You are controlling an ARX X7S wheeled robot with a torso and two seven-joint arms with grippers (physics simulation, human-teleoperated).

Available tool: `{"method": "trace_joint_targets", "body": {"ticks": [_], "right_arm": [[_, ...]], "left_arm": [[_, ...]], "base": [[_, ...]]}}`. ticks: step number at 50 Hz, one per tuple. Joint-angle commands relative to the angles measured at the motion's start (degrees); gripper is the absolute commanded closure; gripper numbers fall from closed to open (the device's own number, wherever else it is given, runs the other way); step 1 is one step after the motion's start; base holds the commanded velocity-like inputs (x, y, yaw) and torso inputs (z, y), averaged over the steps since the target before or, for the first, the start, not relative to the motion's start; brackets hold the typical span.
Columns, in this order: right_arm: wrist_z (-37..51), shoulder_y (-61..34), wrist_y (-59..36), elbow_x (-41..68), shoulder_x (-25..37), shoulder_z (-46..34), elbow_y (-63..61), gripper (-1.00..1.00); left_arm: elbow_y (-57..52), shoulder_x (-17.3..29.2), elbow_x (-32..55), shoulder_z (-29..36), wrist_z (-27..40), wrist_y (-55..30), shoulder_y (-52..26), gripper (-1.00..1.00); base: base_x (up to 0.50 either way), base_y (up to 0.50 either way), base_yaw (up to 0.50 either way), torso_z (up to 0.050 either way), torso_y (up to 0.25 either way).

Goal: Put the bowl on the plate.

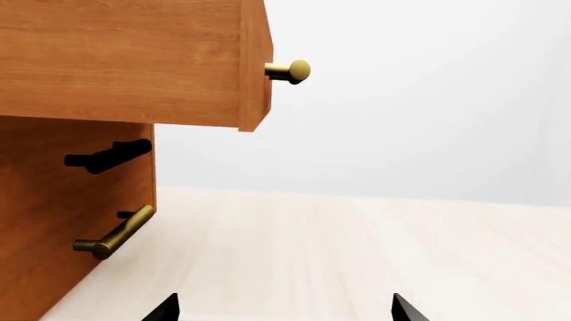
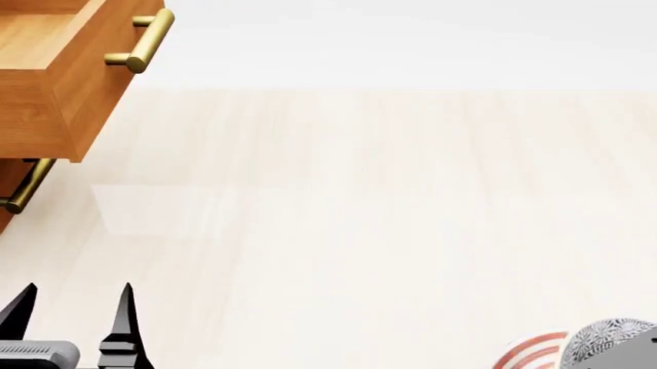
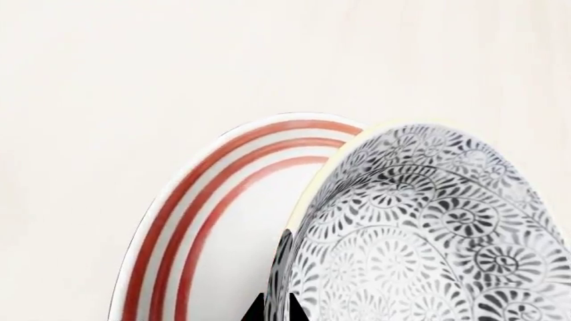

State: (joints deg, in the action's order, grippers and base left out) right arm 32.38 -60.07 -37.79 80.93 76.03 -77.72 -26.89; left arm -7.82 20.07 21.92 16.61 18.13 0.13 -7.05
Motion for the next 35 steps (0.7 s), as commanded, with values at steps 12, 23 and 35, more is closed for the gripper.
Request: {"method": "trace_joint_targets", "body": {"ticks": [12, 23, 35], "right_arm": [[-0.7, 0.9, 2.1, -2.2, -1.2, -0.3, 2.0, 1.0], [-1.2, 1.4, 2.4, -2.6, -1.8, -0.5, 2.7, 1.0], [-1.3, 1.7, 4.3, -1.7, 0.2, 0.2, 1.3, 1.0]], "left_arm": [[-0.3, 0.2, 0.1, 0.4, 0.4, -0.2, -0.1, -1.0], [-0.3, 0.3, 0.2, 0.5, 0.5, -0.2, -0.1, -1.0], [-0.9, 0.3, 0.1, 0.9, 0.8, -0.7, -0.2, -1.0]], "base": [[0.0, 0.0, 0.0, 0.0, 0.001], [0.0, 0.0, 0.0, 0.0, 0.0], [0.0, 0.0, 0.0, 0.0, 0.0]]}}
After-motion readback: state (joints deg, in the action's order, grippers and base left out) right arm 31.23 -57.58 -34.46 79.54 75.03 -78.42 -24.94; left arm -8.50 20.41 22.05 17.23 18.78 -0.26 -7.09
